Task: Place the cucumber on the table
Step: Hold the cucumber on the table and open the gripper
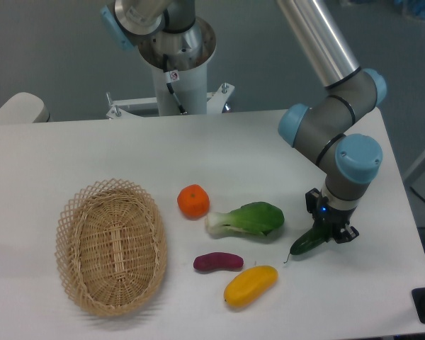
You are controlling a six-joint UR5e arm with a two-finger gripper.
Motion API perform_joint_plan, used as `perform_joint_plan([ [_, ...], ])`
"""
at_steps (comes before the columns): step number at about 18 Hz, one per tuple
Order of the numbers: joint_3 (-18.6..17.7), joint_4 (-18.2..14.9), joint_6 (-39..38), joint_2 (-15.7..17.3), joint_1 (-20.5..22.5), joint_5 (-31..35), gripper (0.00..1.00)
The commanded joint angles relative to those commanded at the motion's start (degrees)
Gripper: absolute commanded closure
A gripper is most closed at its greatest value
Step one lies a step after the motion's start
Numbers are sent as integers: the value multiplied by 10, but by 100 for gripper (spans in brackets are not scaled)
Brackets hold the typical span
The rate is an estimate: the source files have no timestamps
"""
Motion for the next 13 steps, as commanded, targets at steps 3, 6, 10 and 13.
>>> perform_joint_plan([
  [3, -1, 0, 3, 0, 0, 0, 66],
  [6, -4, 0, 2, 0, 0, 0, 63],
  [10, -6, 0, 2, 0, 0, 0, 63],
  [13, -4, 0, -1, 0, -1, 0, 58],
])
